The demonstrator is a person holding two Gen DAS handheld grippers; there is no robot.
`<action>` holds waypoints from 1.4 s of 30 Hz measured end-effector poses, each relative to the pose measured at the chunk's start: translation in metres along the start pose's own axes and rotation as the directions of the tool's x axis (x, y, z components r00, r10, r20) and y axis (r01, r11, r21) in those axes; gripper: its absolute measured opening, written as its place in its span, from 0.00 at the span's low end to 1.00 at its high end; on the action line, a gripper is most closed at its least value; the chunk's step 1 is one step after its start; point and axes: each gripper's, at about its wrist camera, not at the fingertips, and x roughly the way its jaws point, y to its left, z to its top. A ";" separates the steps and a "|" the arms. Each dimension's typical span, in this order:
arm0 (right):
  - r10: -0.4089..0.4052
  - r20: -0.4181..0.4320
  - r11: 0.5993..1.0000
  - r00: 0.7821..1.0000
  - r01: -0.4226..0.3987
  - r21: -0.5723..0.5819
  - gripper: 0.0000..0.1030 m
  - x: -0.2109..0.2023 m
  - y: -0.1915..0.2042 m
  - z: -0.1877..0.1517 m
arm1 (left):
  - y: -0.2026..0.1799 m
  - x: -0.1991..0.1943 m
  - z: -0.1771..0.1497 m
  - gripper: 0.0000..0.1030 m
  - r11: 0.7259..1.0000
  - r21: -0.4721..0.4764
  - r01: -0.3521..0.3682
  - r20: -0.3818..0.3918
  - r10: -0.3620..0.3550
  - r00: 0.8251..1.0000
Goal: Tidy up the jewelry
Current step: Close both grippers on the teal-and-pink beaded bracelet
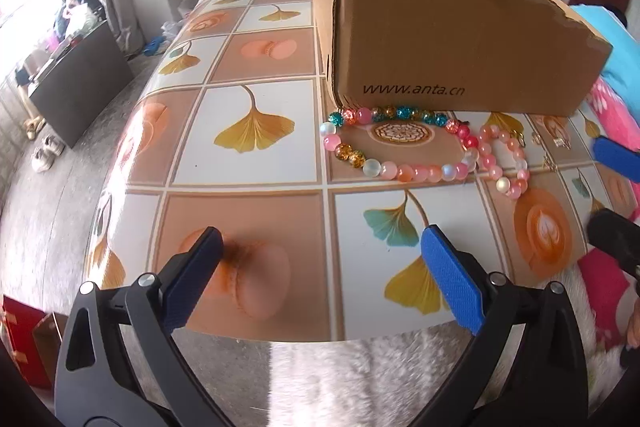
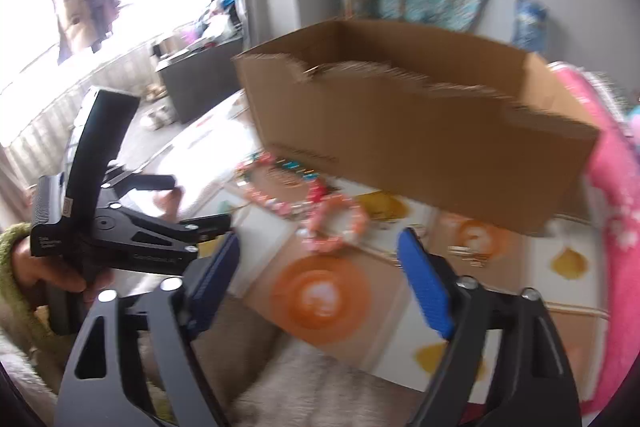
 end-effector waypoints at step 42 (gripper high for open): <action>-0.013 -0.205 0.981 0.979 0.052 0.186 0.27 0.090 -0.017 0.044 | 0.019 0.011 0.045 0.53 0.985 0.028 0.171 0.062 -0.173 0.983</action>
